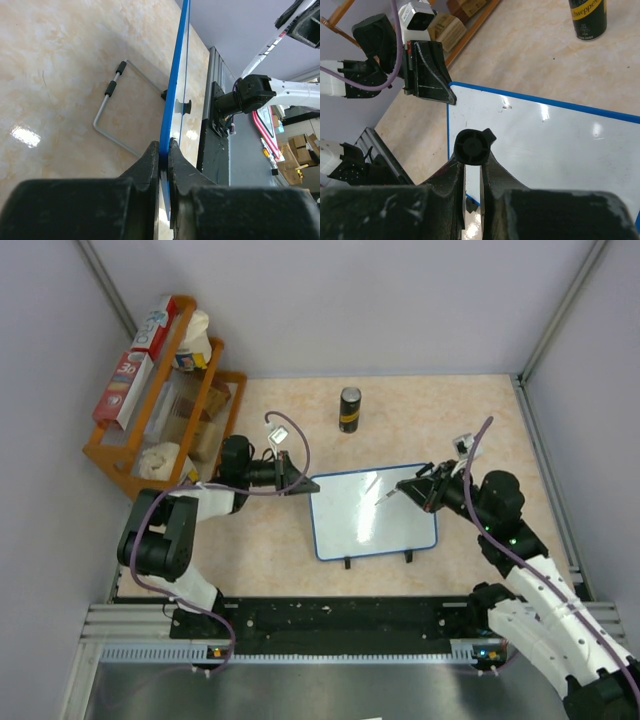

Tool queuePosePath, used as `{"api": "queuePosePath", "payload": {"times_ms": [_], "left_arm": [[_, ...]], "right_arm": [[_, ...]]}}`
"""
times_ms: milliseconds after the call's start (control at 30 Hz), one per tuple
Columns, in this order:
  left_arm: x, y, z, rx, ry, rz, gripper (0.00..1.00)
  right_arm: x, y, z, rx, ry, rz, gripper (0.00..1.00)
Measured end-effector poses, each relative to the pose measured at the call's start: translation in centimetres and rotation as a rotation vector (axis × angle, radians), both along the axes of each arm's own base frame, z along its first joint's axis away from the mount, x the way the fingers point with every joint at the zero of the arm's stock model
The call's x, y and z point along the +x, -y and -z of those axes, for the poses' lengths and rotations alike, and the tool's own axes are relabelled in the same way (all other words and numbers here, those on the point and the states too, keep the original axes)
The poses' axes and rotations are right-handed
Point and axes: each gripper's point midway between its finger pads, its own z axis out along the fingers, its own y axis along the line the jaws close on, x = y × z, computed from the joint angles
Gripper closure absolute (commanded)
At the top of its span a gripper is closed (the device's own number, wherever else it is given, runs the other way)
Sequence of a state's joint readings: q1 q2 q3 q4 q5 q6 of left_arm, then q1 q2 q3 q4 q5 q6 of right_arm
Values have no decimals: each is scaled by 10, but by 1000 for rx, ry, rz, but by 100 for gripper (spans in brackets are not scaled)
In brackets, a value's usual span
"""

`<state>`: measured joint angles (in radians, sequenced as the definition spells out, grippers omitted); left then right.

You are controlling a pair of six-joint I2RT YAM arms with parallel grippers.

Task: Write a sentence on the whiteboard
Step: Hold the whiteboard at the center of the board.

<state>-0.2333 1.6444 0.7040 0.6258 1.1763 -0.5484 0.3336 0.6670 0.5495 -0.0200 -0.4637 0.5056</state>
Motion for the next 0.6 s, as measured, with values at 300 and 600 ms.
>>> {"api": "queuePosePath", "payload": {"times_ms": [300, 600], "left_arm": [[-12, -6, 2, 44, -1, -8, 100], [-23, -11, 2, 60, 4, -47, 100]], "right_arm": [[-2, -40, 11, -77, 52, -55, 100], [-1, -75, -13, -72, 231, -35, 100]]}}
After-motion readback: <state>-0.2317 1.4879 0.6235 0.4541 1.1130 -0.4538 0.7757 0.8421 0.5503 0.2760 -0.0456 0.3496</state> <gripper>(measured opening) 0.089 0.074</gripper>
